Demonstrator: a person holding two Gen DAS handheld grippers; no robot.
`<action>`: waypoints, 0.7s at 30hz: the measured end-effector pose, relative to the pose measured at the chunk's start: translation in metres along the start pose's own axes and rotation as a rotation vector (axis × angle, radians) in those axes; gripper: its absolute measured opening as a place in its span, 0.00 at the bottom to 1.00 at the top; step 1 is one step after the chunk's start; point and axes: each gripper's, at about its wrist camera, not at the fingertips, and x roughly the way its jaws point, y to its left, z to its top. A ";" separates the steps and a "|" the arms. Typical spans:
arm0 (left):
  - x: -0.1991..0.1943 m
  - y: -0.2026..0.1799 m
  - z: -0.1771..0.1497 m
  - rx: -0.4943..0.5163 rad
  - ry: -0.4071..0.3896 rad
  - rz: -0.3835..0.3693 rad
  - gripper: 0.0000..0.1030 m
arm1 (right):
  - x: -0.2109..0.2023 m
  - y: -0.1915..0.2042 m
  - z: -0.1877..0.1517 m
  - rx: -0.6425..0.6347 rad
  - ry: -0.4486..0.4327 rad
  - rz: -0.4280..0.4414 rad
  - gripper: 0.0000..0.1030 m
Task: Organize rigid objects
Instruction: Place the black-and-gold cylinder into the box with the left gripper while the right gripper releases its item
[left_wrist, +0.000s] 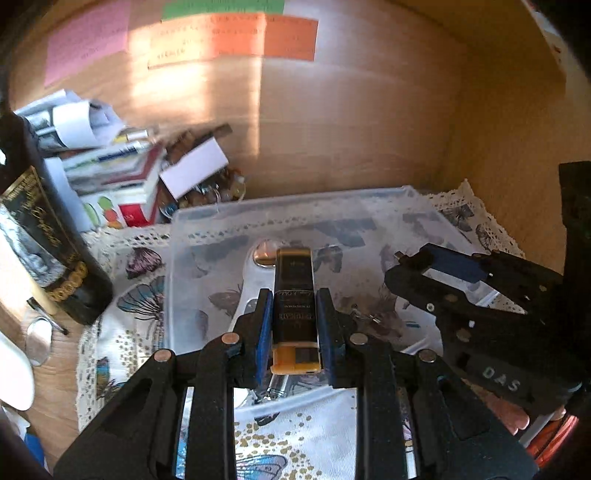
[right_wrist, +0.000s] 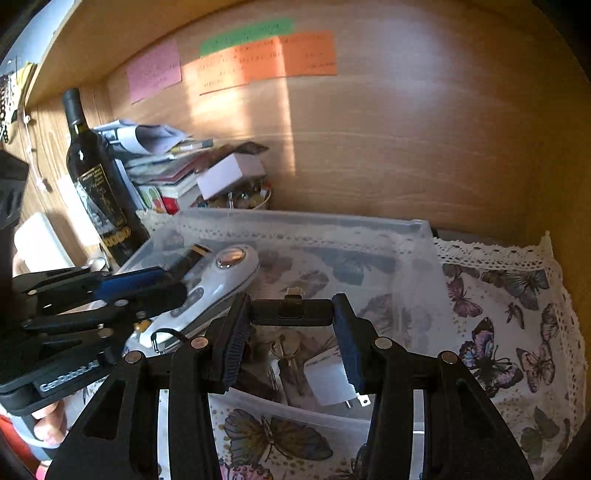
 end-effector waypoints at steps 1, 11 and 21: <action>0.002 0.000 0.000 -0.002 0.004 -0.001 0.22 | 0.002 0.000 -0.001 0.000 0.004 -0.001 0.41; 0.001 -0.002 -0.002 0.000 0.004 -0.017 0.20 | 0.012 0.002 -0.004 -0.014 0.036 0.000 0.42; -0.048 0.001 -0.001 -0.016 -0.098 -0.008 0.41 | -0.022 0.003 0.003 0.001 -0.071 0.000 0.60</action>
